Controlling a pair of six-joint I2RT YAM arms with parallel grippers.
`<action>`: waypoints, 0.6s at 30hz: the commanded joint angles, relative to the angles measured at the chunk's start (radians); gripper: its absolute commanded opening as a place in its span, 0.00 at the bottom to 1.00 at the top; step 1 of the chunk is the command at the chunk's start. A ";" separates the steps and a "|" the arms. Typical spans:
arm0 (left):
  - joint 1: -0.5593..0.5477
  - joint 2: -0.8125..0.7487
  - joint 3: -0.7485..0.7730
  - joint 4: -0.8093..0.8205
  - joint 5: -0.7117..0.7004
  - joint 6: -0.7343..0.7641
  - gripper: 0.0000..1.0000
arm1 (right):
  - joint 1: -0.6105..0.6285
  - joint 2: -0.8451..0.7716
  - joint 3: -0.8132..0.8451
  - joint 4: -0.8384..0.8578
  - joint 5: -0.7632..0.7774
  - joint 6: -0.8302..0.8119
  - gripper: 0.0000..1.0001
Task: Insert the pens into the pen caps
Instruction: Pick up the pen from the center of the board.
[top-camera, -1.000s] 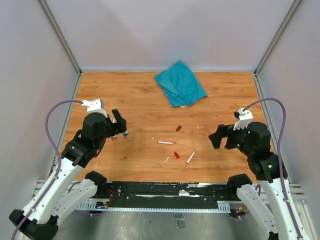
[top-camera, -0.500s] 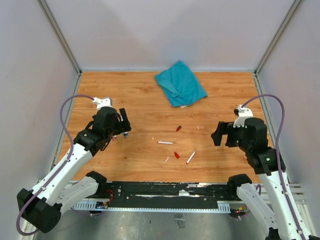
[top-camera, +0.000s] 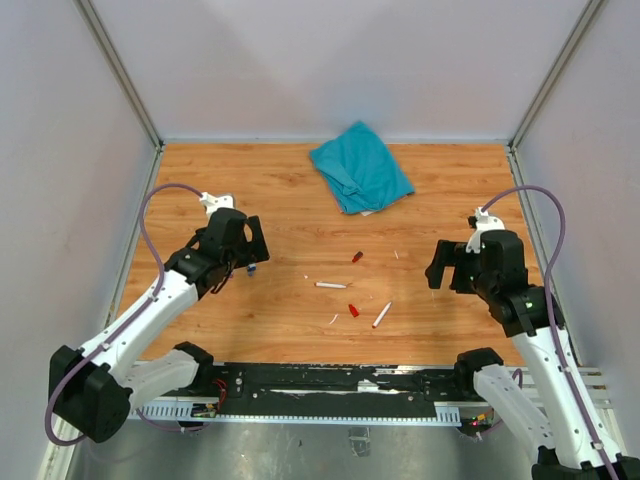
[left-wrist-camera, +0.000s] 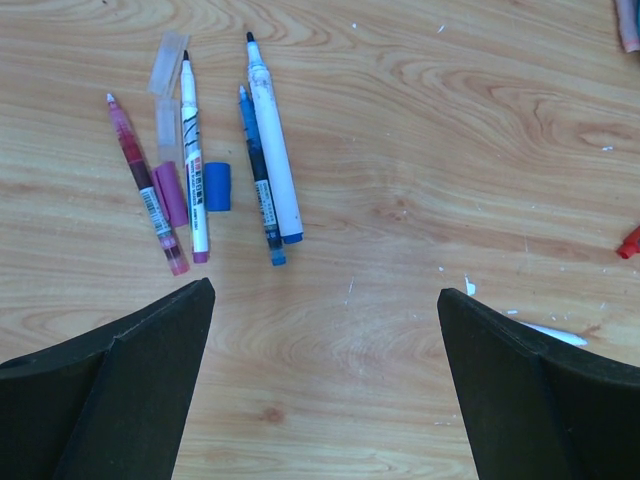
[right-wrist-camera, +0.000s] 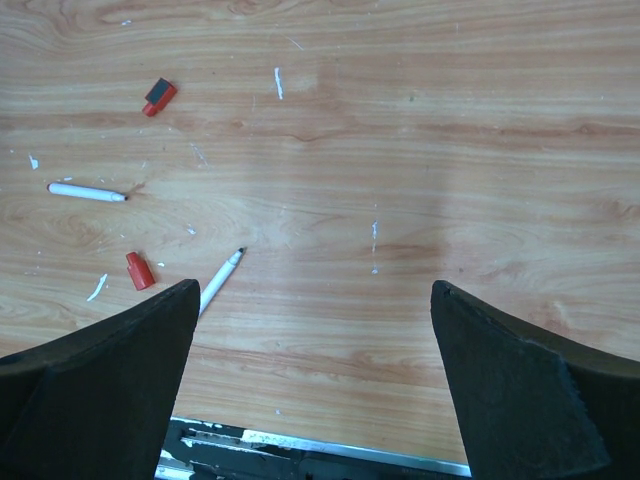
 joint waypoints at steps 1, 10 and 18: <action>0.010 0.038 0.047 0.026 0.000 -0.026 1.00 | -0.017 0.038 0.023 -0.028 0.042 0.049 0.98; 0.010 0.086 0.053 0.069 -0.025 -0.036 0.99 | -0.017 0.069 0.005 -0.024 0.084 0.074 0.99; 0.012 0.199 0.068 0.129 -0.005 -0.044 0.79 | -0.016 0.055 -0.007 -0.014 0.074 0.056 0.99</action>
